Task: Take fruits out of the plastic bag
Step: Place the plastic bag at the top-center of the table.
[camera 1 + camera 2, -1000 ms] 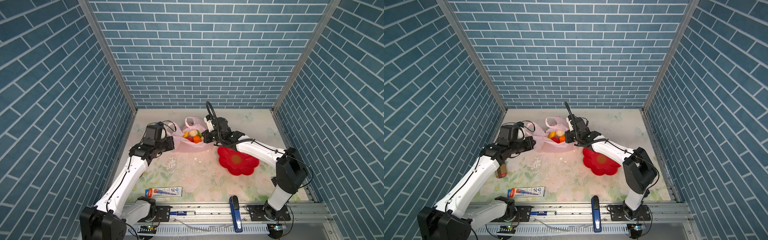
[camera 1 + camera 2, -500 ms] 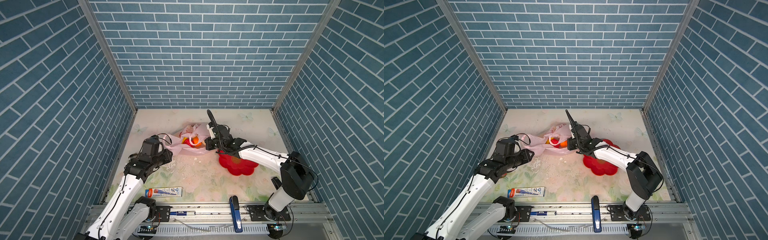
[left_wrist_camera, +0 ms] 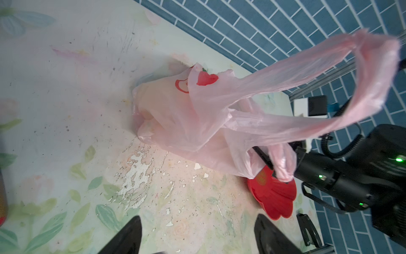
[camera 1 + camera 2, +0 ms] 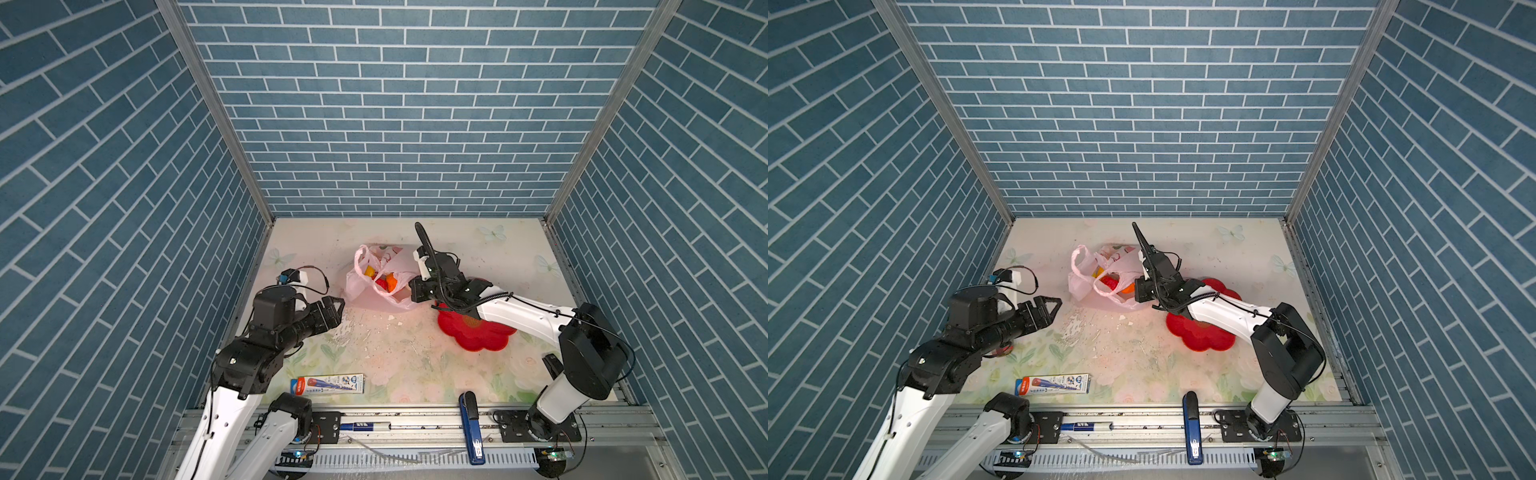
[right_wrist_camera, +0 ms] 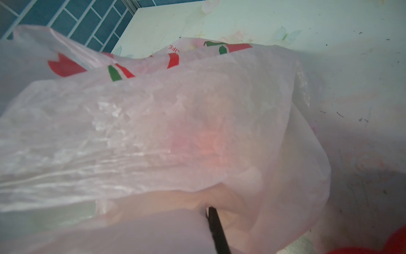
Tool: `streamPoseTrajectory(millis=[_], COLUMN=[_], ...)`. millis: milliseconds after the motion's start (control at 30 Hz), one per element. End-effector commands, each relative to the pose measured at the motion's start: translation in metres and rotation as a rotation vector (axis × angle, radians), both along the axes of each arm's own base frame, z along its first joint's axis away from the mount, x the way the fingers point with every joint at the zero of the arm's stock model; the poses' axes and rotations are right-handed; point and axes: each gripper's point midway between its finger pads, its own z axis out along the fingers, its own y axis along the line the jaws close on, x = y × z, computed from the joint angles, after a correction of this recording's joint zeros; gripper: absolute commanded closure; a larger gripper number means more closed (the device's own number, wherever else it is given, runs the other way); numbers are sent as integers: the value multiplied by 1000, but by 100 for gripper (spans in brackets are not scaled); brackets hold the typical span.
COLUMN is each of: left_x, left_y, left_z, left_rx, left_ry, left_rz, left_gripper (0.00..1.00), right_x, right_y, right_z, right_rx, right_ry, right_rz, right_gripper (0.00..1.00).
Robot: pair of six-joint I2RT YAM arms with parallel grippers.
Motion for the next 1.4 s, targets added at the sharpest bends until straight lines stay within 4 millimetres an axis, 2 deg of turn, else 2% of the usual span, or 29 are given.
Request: streamPoseTrajectory(millis=[0,167,333,533,633,800,933,1200,1267,1367], left_x=[-7,6,38,75,88,96,94,98,101,107], left_y=[-4,-9,-29,-55,-64,-88,-107,-124,-127,-127], left_z=[16,47,70,79,77,74,59,31,27,19], left_rx=[11,25,52,85,132,212,279,408,443,487], left_ry=[-19,-72,-84,-54,-32,-19,12,61,61,62], left_rz=[-52,-78,-172,-302,-349,-434,-492,-524,-521,-493], left_gripper=[15,12,8,5,5,6,11,17,21,34], right_x=[-6,-8,-9,-12,-12,-11,-10,-10,-10,-11], right_y=[-5,-6,-7,-9,-10,-7,-4,-3,-4,-4], right_z=[2,-1,-6,-9,-9,-11,-11,-14,-13,-12], right_rx=[26,23,13,8,8,10,17,14,16,21], right_ry=[13,13,18,23,23,28,33,37,37,36], right_rz=[-19,-15,-10,-12,-13,-10,-6,-5,-5,-8], right_gripper=[99,99,99,99,99,99,99,100,99,100])
